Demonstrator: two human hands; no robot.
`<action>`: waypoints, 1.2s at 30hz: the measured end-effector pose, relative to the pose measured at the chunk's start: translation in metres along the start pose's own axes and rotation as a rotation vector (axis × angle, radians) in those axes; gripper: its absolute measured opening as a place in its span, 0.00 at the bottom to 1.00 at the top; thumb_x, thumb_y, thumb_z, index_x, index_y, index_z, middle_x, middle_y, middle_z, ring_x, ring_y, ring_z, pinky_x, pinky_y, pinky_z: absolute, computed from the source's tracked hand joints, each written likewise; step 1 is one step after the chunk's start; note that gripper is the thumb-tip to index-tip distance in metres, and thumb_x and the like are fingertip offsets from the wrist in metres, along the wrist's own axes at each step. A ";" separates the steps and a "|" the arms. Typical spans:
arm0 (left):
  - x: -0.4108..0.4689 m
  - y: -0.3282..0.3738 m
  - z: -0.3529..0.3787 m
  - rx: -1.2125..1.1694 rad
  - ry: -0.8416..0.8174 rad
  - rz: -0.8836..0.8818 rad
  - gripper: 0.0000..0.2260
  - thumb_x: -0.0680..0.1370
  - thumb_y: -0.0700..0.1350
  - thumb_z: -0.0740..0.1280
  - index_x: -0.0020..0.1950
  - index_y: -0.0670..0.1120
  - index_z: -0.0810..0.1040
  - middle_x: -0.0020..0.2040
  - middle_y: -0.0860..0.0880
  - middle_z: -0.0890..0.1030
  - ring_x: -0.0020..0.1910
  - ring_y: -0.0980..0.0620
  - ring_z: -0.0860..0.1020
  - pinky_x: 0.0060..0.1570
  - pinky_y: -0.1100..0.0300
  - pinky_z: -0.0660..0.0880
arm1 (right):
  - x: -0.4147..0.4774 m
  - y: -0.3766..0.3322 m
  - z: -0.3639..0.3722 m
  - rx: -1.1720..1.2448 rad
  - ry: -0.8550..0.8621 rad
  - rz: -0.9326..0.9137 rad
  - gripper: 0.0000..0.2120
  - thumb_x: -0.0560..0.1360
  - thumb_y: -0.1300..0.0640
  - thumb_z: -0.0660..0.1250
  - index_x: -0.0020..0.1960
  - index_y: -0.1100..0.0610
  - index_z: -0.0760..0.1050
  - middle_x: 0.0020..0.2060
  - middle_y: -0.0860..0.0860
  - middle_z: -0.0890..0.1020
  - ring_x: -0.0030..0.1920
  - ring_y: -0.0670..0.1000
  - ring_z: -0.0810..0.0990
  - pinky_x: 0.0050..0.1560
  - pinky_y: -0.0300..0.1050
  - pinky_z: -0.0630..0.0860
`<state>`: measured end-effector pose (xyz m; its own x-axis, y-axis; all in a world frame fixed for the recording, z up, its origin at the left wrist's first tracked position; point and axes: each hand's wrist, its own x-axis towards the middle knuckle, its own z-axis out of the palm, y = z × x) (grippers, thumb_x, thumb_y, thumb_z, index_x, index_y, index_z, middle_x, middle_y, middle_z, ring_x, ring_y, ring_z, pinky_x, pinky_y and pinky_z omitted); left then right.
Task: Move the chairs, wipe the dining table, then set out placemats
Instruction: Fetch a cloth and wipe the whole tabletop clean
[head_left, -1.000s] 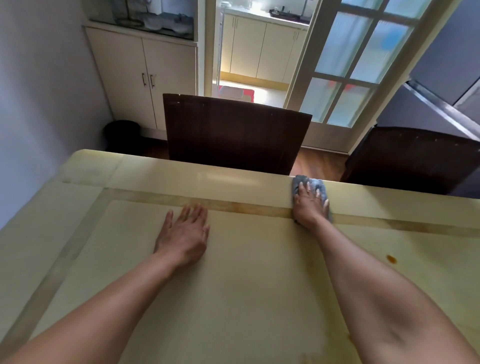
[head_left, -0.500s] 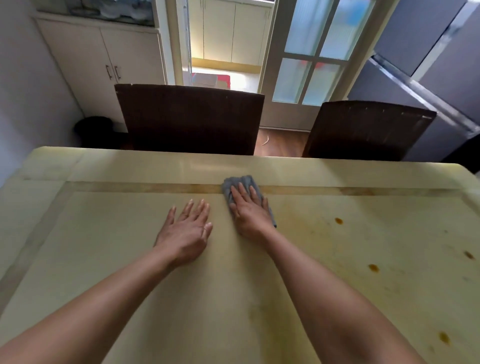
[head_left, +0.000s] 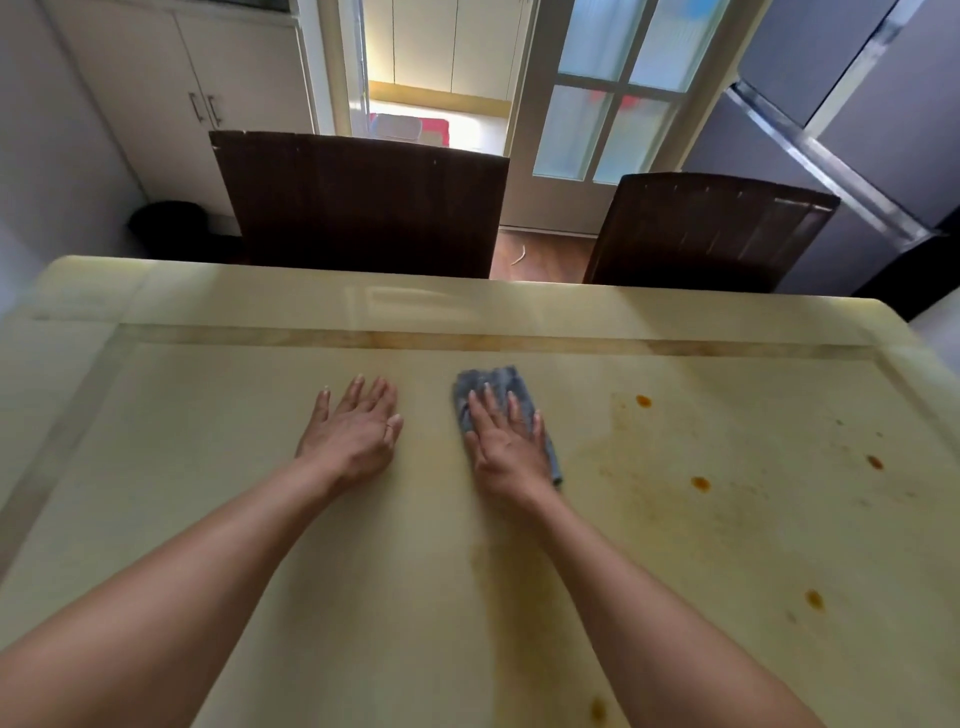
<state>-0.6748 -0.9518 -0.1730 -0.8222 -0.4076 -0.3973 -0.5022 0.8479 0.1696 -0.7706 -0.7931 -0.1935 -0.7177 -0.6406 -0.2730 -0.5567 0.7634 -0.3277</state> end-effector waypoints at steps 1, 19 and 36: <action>-0.006 0.002 0.002 -0.014 0.011 0.008 0.24 0.83 0.53 0.41 0.78 0.50 0.40 0.78 0.53 0.39 0.77 0.53 0.38 0.73 0.49 0.35 | -0.013 -0.009 0.007 0.005 -0.018 -0.029 0.25 0.82 0.48 0.45 0.77 0.47 0.43 0.76 0.44 0.40 0.76 0.49 0.35 0.73 0.53 0.31; -0.090 0.015 0.050 0.034 -0.013 0.071 0.24 0.83 0.53 0.42 0.78 0.51 0.39 0.78 0.56 0.38 0.76 0.55 0.36 0.74 0.50 0.35 | -0.093 0.086 -0.003 0.037 0.074 0.295 0.27 0.82 0.49 0.45 0.77 0.50 0.38 0.77 0.45 0.38 0.76 0.49 0.37 0.72 0.58 0.32; -0.139 0.005 0.057 -0.005 -0.029 0.086 0.24 0.83 0.53 0.42 0.78 0.52 0.40 0.78 0.57 0.39 0.76 0.55 0.35 0.73 0.51 0.34 | -0.196 -0.028 0.061 -0.030 -0.140 -0.188 0.26 0.80 0.45 0.40 0.77 0.46 0.41 0.70 0.36 0.34 0.72 0.45 0.29 0.72 0.54 0.28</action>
<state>-0.5477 -0.8714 -0.1680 -0.8545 -0.3230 -0.4068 -0.4311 0.8779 0.2085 -0.5883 -0.6937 -0.1863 -0.5367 -0.7752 -0.3332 -0.6886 0.6306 -0.3580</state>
